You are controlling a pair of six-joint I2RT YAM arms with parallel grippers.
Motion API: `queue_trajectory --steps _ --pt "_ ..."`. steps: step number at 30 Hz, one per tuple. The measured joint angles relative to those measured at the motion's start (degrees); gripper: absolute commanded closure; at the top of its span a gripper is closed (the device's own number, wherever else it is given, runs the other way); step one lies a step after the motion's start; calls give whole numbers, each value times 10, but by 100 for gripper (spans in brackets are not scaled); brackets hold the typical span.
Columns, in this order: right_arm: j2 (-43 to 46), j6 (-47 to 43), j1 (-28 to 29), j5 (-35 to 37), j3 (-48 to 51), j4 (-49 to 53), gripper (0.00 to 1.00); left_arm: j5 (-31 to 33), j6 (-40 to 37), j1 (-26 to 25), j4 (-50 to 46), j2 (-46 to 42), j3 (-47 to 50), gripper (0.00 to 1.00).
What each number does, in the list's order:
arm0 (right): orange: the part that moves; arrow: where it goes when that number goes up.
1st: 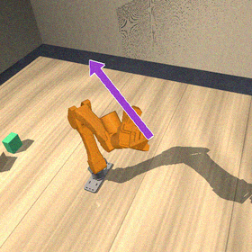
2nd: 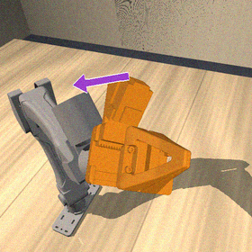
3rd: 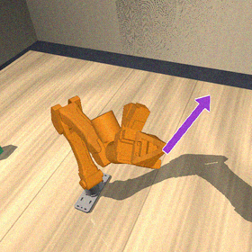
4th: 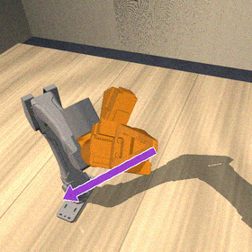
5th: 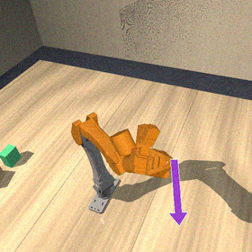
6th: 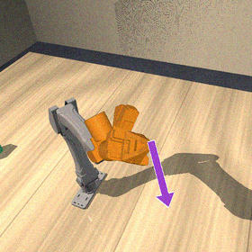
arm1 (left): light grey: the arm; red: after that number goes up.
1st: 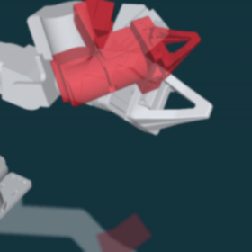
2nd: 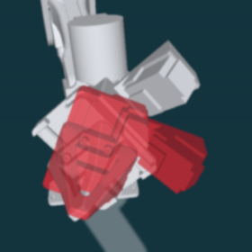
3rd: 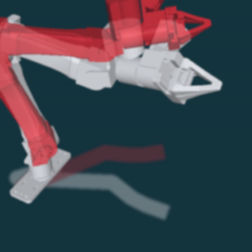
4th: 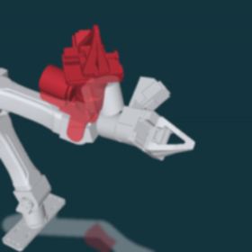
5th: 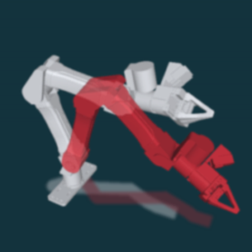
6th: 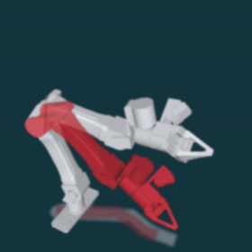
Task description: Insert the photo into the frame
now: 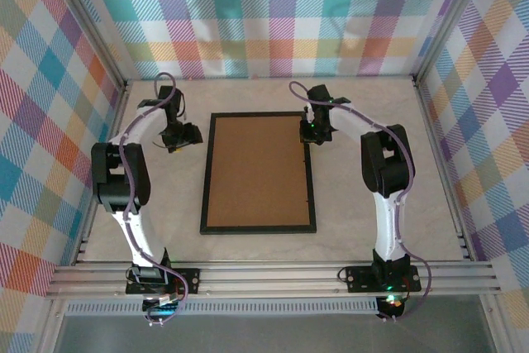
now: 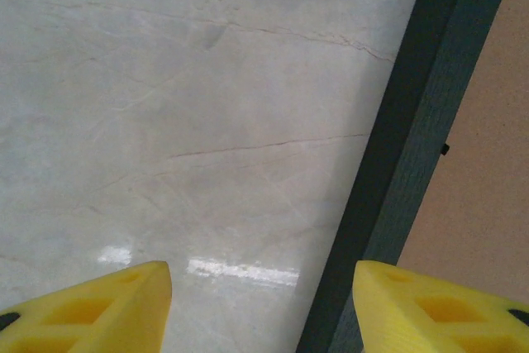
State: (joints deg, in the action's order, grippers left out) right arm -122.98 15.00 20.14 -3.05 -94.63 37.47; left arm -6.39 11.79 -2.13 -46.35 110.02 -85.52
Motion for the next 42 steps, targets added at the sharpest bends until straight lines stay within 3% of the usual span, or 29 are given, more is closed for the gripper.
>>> queue_trajectory --steps 18,42 --pt "-2 -9 0 -6 -4 5 80 -14 -43 -41 -43 135 -161 40" --pt "-2 -9 0 -6 -4 5 80 11 -48 -52 -61 149 -170 40"
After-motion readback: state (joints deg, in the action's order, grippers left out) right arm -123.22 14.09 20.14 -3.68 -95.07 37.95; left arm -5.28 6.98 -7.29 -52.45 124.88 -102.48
